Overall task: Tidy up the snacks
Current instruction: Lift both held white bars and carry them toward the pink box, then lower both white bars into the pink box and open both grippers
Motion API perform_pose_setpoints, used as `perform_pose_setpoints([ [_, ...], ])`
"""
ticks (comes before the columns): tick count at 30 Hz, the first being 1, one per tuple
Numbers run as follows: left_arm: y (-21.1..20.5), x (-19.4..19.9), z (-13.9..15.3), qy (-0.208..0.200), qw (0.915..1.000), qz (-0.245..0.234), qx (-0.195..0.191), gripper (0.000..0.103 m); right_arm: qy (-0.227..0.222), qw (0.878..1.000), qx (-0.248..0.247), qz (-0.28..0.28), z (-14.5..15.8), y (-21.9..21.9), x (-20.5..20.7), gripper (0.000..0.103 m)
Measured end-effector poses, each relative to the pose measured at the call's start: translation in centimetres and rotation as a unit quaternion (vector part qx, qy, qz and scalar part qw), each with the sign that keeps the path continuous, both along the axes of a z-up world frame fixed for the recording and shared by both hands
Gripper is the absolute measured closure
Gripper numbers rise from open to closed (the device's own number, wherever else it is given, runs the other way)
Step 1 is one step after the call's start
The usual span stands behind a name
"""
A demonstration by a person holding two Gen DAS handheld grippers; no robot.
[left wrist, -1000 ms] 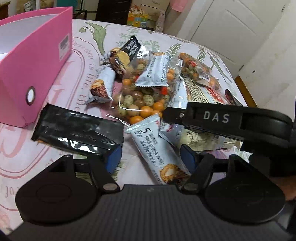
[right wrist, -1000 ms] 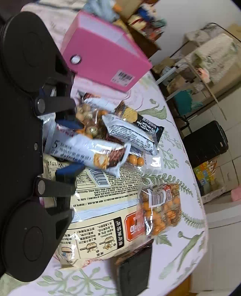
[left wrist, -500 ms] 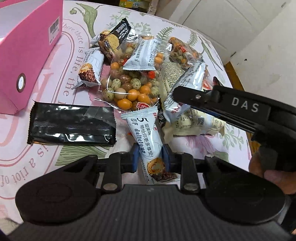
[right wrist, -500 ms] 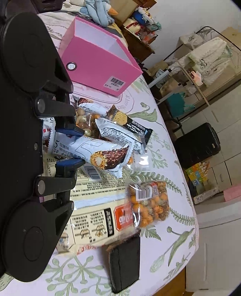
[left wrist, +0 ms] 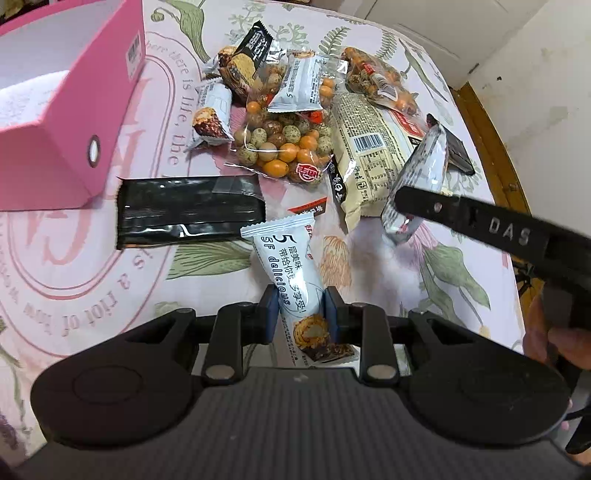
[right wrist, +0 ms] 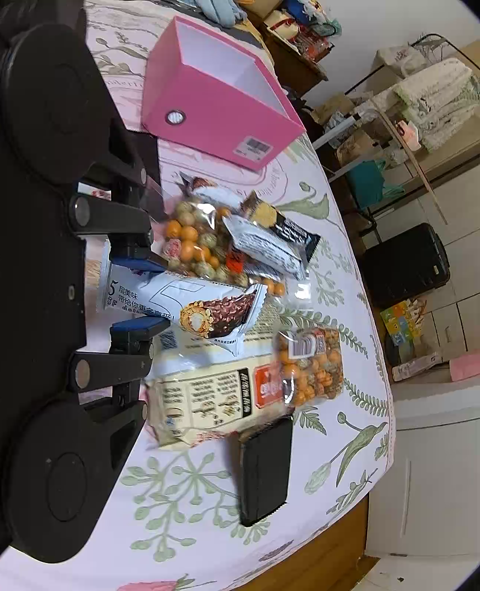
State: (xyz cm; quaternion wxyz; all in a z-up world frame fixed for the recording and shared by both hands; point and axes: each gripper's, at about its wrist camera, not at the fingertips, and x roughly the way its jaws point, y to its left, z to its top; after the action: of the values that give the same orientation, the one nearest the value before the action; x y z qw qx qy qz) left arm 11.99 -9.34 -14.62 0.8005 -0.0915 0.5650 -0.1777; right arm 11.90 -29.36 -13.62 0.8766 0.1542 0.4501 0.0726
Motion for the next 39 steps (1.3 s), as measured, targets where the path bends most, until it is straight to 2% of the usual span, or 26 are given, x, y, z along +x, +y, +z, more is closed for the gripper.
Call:
perform_pose_setpoints([
  [4, 1.2, -1.0, 1.5, -0.010, 0.9998, -0.008, 0.013, 0.077, 0.001, 1.000, 0.007, 0.003, 0.6, 0.5, -1.7, 0.072],
  [8, 2.7, -1.8, 2.9, -0.015, 0.9995, -0.011, 0.026, 0.077, 0.007, 0.999, 0.035, 0.010, 1.6, 1.4, -3.9, 0.072],
  [14, 5.4, -3.2, 5.0, -0.016, 0.9992, -0.011, 0.034, 0.077, 0.004, 0.998, 0.016, 0.064, 4.1, 4.8, -6.5, 0.072],
  [19, 8.0, -4.7, 6.6, -0.024, 0.9979, -0.010, 0.059, 0.077, -0.014, 0.994, -0.045, 0.096, 6.9, 6.9, -8.2, 0.072],
  [22, 9.6, -5.0, 7.6, -0.031, 0.9978, -0.010, 0.057, 0.077, -0.018, 0.993, -0.047, 0.107, 8.8, 7.2, -8.7, 0.072],
  [24, 10.6, -5.1, 8.4, -0.037, 0.9975, -0.011, 0.059, 0.077, -0.022, 0.993, -0.031, 0.108, 10.0, 7.5, -8.9, 0.072],
  [28, 12.5, -4.4, 10.1, -0.049, 0.9978, -0.016, 0.041, 0.077, -0.034, 0.992, 0.003, 0.118, 12.1, 8.7, -8.9, 0.072],
  [33, 14.9, -2.6, 12.1, -0.086, 0.9950, -0.015, 0.048, 0.077, -0.042, 0.985, 0.006, 0.165, 13.1, 11.9, -6.8, 0.072],
  [39, 17.7, 0.8, 13.6, -0.128, 0.9904, -0.003, 0.052, 0.077, -0.059, 0.973, -0.008, 0.222, 12.7, 17.3, -2.7, 0.072],
])
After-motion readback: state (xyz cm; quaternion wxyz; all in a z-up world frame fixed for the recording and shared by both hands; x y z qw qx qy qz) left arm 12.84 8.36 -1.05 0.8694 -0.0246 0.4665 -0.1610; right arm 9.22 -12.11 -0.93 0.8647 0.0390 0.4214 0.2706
